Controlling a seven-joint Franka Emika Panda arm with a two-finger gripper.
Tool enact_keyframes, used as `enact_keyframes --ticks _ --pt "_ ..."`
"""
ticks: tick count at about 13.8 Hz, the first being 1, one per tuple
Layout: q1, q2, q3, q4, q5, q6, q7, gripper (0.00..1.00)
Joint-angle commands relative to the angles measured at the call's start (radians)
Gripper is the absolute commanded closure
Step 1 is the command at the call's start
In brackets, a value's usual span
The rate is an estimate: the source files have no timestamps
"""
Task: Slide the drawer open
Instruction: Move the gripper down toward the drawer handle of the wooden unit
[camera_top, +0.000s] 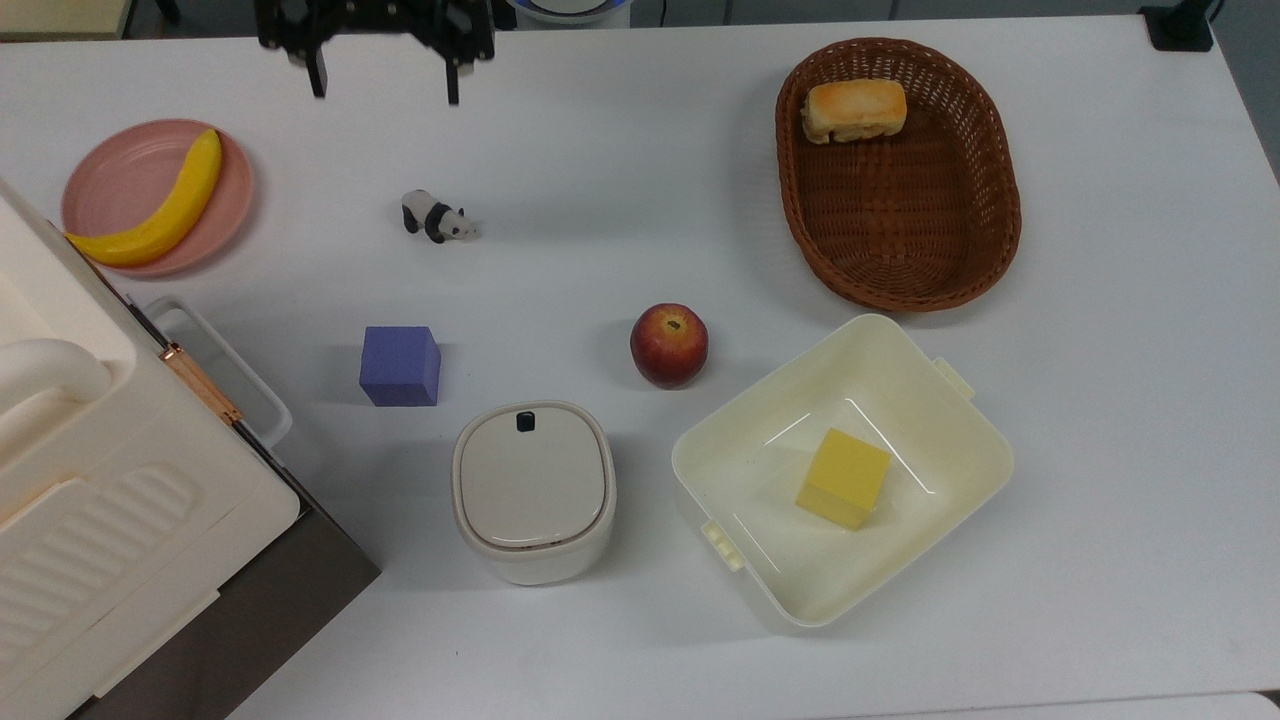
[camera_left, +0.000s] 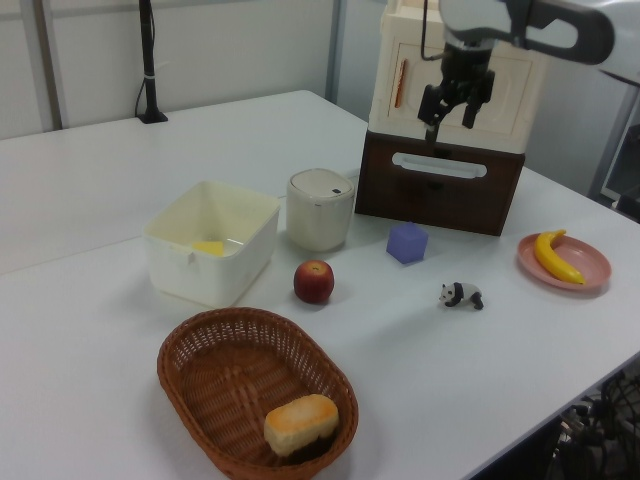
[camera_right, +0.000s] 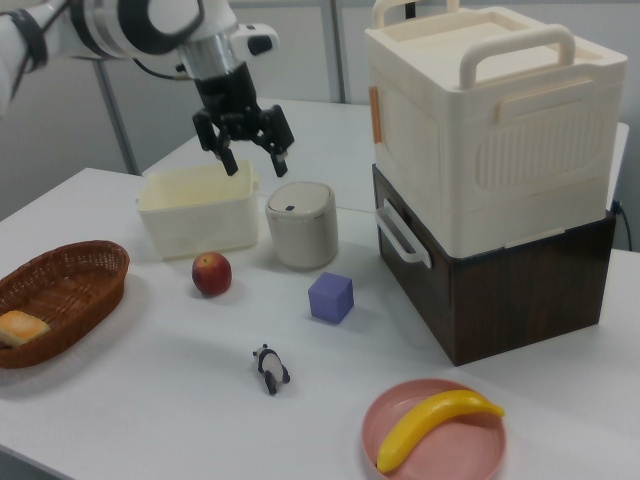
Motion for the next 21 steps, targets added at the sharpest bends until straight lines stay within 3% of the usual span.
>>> enact_keyframes --ticks 1,11,14,21 --pt "0.006 0.045 0.0 0.042 -0.015 0.017 -0.022 0.0" --pt "-0.001 0.041 0.011 0.006 -0.01 0.029 -0.188 0.0" --pt "-0.033 0.051 0.011 -0.075 -0.003 0.235 -0.403 0.0" --pt "-0.046 0.182 0.01 -0.055 -0.033 0.399 -0.482 0.0"
